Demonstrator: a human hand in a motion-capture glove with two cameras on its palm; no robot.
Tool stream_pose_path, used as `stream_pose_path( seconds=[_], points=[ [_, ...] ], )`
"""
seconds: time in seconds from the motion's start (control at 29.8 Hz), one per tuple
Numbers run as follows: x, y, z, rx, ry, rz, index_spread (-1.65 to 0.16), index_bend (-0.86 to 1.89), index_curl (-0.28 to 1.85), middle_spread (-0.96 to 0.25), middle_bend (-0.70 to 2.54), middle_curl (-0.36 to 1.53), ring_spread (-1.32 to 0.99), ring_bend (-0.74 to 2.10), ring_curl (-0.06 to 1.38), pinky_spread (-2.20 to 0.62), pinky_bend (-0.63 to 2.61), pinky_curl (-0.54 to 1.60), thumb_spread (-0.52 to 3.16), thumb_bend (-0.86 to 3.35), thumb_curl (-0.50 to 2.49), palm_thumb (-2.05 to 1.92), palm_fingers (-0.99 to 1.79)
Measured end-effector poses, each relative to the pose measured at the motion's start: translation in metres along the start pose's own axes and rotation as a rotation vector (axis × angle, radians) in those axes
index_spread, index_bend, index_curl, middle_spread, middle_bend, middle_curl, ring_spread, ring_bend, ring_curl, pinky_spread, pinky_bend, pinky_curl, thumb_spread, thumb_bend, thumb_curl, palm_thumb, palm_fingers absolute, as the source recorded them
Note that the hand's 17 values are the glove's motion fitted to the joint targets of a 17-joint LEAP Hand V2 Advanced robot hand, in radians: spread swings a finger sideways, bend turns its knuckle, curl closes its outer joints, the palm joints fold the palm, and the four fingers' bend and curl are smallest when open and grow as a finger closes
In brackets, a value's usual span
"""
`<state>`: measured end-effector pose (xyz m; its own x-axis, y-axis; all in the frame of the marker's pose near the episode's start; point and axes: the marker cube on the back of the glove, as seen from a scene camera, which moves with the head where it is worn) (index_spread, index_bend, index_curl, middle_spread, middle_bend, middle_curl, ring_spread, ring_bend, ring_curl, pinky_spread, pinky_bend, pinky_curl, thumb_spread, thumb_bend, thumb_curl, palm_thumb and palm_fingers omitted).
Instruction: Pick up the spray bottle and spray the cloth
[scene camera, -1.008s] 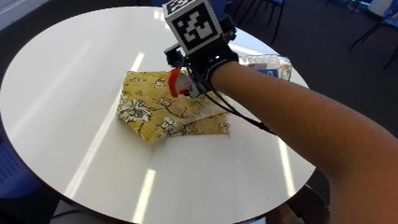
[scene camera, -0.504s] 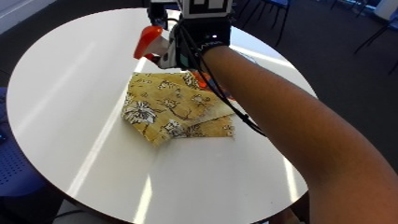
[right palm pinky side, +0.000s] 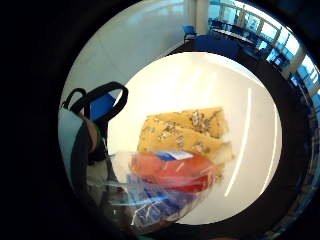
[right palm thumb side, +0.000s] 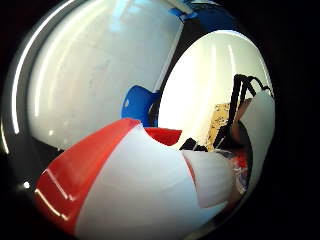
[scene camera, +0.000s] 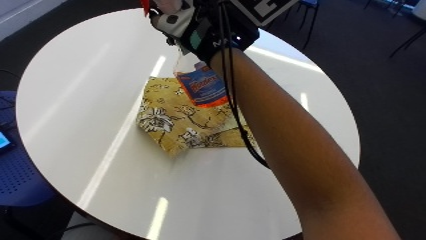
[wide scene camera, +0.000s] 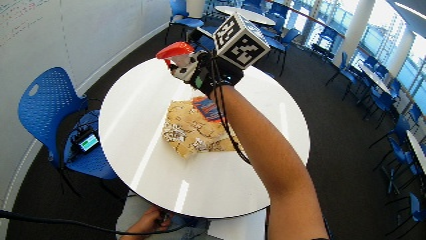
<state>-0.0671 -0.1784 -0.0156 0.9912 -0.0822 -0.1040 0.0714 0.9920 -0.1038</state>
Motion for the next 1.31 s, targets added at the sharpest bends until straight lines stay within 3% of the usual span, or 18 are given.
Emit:
stream_pose_path(
  seconds=[0.44, 0.71, 0.87, 1.31],
  points=[
    [-0.023, 0.022, -0.005, 0.105, -0.449, 0.001, -0.24, 0.37, 0.54, -0.17, 0.55, 0.49, -0.17, 0.47, 0.45, -0.26, 0.56, 0.44, 0.41, -0.04, 0.79, 0.79, 1.37],
    [-0.069, 0.016, 0.029, 0.114, -0.76, 0.004, -0.24, 0.37, 0.54, -0.16, 0.55, 0.49, -0.17, 0.47, 0.45, -0.26, 0.56, 0.44, 0.41, -0.04, 0.79, 0.79, 1.37],
    [-0.107, 0.01, 0.07, 0.083, -0.838, 0.024, -0.24, 0.38, 0.55, -0.16, 0.55, 0.49, -0.17, 0.47, 0.45, -0.26, 0.56, 0.44, 0.4, -0.04, 0.79, 0.79, 1.37],
    [-0.044, -0.016, 0.088, 0.223, -0.705, 0.104, -0.24, 0.38, 0.55, -0.16, 0.55, 0.5, -0.17, 0.47, 0.45, -0.26, 0.56, 0.44, 0.41, -0.04, 0.79, 0.79, 1.37]
  ],
)
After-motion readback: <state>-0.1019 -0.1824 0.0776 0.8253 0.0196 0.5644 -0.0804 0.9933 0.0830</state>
